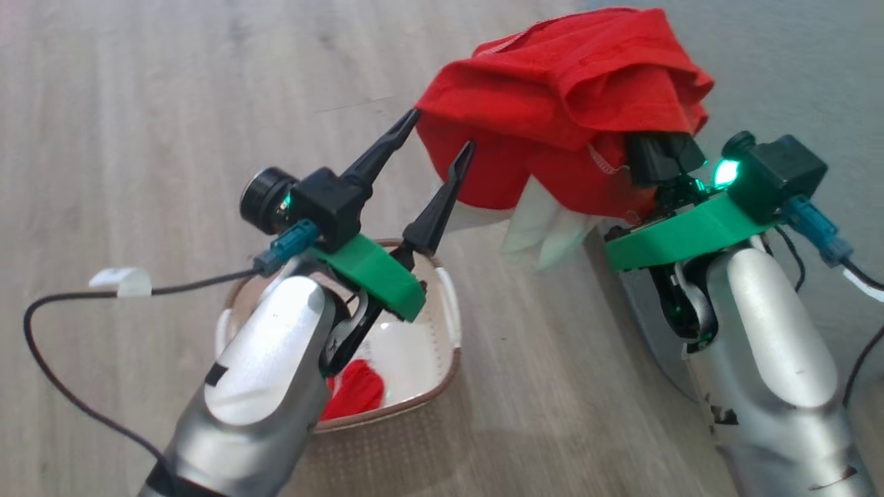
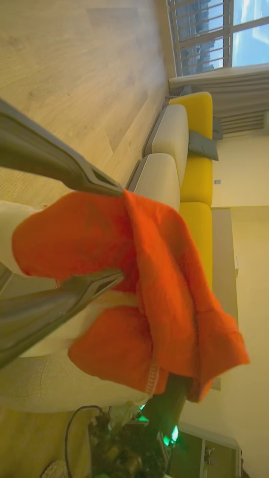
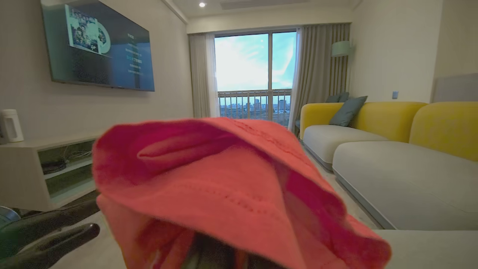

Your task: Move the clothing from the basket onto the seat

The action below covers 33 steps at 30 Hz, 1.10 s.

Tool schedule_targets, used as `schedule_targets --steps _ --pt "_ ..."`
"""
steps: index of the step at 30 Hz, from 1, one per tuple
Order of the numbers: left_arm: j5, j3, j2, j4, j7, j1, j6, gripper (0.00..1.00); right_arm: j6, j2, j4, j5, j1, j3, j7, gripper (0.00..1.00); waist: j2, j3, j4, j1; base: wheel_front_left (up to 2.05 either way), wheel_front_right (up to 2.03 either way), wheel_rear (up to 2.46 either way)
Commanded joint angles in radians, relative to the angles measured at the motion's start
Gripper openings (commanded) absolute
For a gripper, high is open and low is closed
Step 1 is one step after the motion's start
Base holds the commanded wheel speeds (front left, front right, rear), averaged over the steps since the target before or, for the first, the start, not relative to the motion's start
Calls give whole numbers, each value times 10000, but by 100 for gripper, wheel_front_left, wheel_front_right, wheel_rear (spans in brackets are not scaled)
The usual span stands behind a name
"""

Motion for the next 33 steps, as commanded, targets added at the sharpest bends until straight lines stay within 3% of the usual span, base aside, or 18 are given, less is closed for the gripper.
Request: schedule_targets --steps 1,13,25,33 --pt "109 363 191 -286 -51 -157 -2 100 -2 171 -438 5 -136 77 -51 0 0 8 -602 0 0 0 0" --pt "16 227 423 -350 -51 407 -13 100 -2 172 -452 211 192 76 -51 0 0 -240 -2958 0 0 0 0" --pt "-311 -171 360 -71 -51 276 -14 100 -2 171 -1059 -290 1009 -1076 -51 0 0 69 -3290 0 0 0 0" --pt "-299 -391 632 -200 -51 173 -15 100 -2 -174 -864 -712 347 -1824 -51 0 0 811 -3363 0 0 0 0"
